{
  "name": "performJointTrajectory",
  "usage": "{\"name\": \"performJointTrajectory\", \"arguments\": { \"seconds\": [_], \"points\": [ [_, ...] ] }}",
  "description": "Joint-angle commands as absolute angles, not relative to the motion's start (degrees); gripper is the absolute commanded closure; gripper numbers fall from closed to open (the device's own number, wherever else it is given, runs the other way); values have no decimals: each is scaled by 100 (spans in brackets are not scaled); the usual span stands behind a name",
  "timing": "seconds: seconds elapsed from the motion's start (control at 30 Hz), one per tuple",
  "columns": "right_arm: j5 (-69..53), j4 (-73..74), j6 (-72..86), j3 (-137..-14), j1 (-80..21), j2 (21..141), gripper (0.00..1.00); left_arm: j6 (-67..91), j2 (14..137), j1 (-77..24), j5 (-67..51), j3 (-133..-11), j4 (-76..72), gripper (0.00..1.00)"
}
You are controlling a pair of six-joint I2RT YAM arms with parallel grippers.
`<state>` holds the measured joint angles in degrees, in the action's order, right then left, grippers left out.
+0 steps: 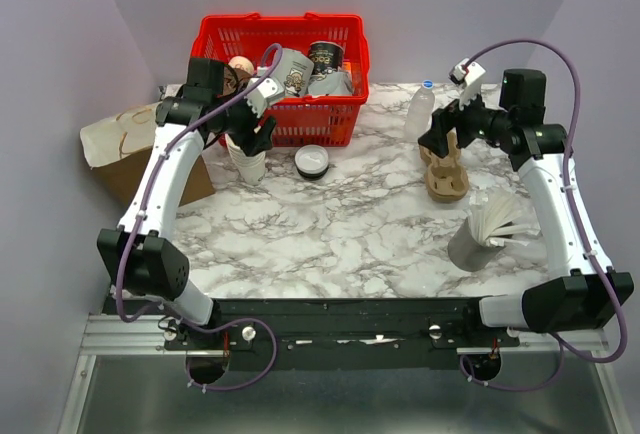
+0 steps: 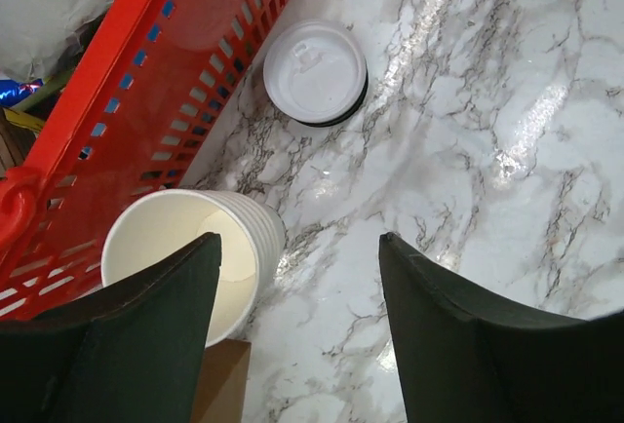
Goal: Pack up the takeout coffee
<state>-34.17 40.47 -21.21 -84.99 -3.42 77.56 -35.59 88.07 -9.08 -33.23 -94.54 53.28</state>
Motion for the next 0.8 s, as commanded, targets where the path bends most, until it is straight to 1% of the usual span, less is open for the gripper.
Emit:
{"name": "performJointTrajectory", "arguments": {
  "seconds": [0.0, 0.2, 0.5, 0.77],
  "points": [
    [-3630, 4201, -2197, -8218, -360, 7533, 0, -3025, 9219, -905, -2981, -10035, 5625, 30],
    [-3665, 4271, -2162, -8007, -360, 7392, 0, -2383, 9571, -905, -2558, -10388, 5669, 32],
    [-3735, 4359, -2066, -8244, -360, 7655, 0, -1214, 10230, -905, -1714, -11258, 6425, 35],
    [-3771, 4430, -2039, -8376, -352, 7796, 0, -1090, 10195, -914, -1556, -11022, 6522, 40]
  ]
}}
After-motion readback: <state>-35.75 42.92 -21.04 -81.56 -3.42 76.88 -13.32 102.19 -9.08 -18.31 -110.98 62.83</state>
